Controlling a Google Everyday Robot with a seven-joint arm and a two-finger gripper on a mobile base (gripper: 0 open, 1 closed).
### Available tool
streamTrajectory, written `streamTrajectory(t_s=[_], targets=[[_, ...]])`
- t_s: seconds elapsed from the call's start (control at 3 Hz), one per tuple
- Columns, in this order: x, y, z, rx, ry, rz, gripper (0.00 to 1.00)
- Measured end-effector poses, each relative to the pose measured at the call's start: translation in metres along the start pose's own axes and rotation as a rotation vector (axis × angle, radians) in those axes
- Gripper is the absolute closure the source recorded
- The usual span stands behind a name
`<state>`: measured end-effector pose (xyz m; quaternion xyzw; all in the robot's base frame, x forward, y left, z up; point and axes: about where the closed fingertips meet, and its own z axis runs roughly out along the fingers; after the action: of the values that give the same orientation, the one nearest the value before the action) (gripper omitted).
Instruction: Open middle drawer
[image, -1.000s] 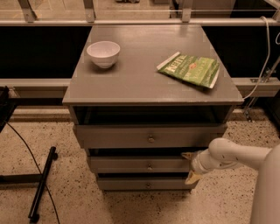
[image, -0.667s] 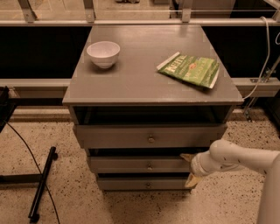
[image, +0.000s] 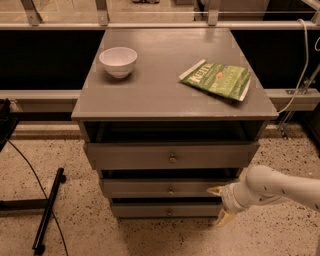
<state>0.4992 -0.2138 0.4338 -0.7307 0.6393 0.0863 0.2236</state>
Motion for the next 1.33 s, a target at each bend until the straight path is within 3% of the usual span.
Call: streamTrajectory(t_s=[0.33, 0.67, 1.33], targets=[[-0.009, 0.004, -0.008, 0.004, -0.023, -0.008, 0.09], [-0.017, -0.012, -0.008, 0.044, -0.031, -0.032, 0.0], [-0.002, -0.047, 0.011, 0.099, -0.005, -0.038, 0.0]])
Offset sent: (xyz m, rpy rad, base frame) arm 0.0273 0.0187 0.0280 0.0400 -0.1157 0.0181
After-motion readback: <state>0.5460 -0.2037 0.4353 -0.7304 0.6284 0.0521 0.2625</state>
